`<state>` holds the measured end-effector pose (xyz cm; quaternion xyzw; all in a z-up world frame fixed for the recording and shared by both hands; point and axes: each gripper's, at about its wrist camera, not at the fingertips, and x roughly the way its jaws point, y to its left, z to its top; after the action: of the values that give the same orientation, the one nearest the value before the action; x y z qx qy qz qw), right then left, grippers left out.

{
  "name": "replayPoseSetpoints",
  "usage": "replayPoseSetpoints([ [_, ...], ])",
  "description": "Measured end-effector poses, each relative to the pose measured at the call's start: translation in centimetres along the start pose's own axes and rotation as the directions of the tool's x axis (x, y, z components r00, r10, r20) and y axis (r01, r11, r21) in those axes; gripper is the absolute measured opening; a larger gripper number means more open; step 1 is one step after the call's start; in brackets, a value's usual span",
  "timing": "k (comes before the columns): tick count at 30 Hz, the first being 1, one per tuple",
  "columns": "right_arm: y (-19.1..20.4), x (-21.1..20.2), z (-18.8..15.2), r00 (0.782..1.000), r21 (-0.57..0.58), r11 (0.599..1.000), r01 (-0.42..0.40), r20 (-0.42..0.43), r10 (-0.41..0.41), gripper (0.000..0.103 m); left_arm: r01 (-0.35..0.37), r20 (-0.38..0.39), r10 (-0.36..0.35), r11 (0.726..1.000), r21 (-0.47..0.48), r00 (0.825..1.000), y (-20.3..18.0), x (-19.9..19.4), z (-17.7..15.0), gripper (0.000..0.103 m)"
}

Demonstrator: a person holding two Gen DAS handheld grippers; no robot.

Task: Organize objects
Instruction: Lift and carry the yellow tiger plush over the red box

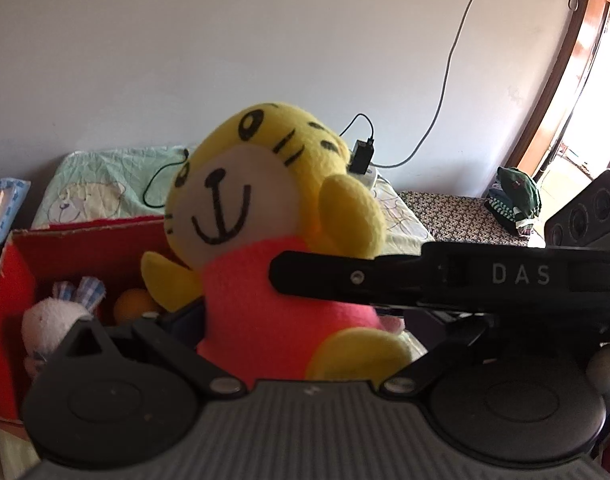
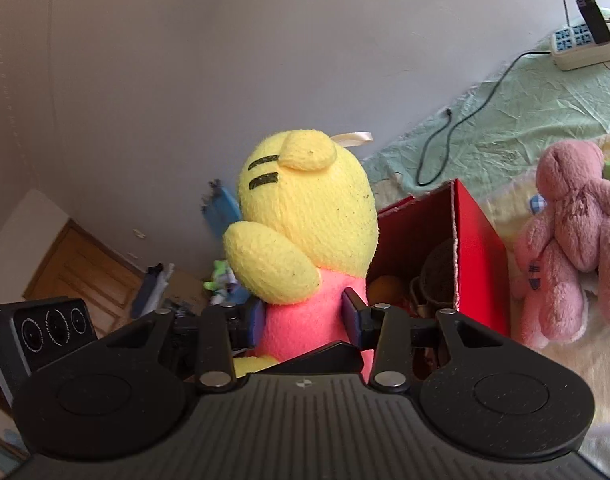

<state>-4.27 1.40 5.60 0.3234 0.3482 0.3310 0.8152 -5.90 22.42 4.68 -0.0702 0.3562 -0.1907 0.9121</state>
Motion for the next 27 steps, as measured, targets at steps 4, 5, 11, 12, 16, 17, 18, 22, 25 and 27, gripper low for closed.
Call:
replayPoseSetpoints([
  [4,-0.2,1.5,-0.6,0.994,-0.008,0.994,0.107,0.016,-0.107,0.042,0.044,-0.045,-0.045,0.999,-0.021,0.998,2.1,2.0,-0.5,0.099],
  [5,-0.4,2.0,-0.6,0.991,-0.002,0.992,0.13,0.015,-0.13,0.042,0.055,-0.056,-0.056,0.998,-0.027,0.997,2.4,2.5,-0.6,0.099],
  [11,-1.6,3.6,-1.2,0.97,0.036,0.969,0.243,0.011,-0.243,0.041,0.108,-0.112,-0.114,0.993,-0.054,0.987,4.0,5.1,-1.2,0.099],
  [12,-1.5,3.7,-1.4,0.964,0.034,0.964,0.265,0.009,-0.266,0.041,0.119,-0.122,-0.125,0.991,-0.061,0.985,4.2,5.5,-1.4,0.099],
  [16,-1.8,4.4,-1.8,0.942,0.028,0.942,0.335,0.002,-0.335,0.04,0.13,-0.15,-0.139,0.989,-0.07,0.979,5.2,6.6,-2.0,0.099],
  [17,-1.5,4.4,-2.0,0.939,0.018,0.939,0.343,0.013,-0.343,0.041,0.125,-0.156,-0.134,0.99,-0.066,0.979,5.2,6.8,-2.2,0.099],
  [18,-1.4,4.7,-2.1,0.935,0.005,0.935,0.353,0.018,-0.353,0.041,0.124,-0.159,-0.133,0.99,-0.065,0.978,5.3,7.0,-2.3,0.099],
  [22,-0.8,5.1,-2.3,0.922,-0.021,0.922,0.386,0.043,-0.385,0.043,0.147,-0.172,-0.161,0.985,-0.091,0.972,6.2,7.2,-2.5,0.1],
  [25,-0.9,5.1,-2.4,0.921,-0.025,0.922,0.386,0.056,-0.385,0.048,0.149,-0.176,-0.163,0.985,-0.086,0.971,6.4,7.0,-2.6,0.1],
  [27,-0.9,4.8,-2.7,0.921,-0.02,0.922,0.387,0.068,-0.385,0.048,0.151,-0.172,-0.162,0.986,-0.077,0.972,6.2,6.7,-2.6,0.1],
])
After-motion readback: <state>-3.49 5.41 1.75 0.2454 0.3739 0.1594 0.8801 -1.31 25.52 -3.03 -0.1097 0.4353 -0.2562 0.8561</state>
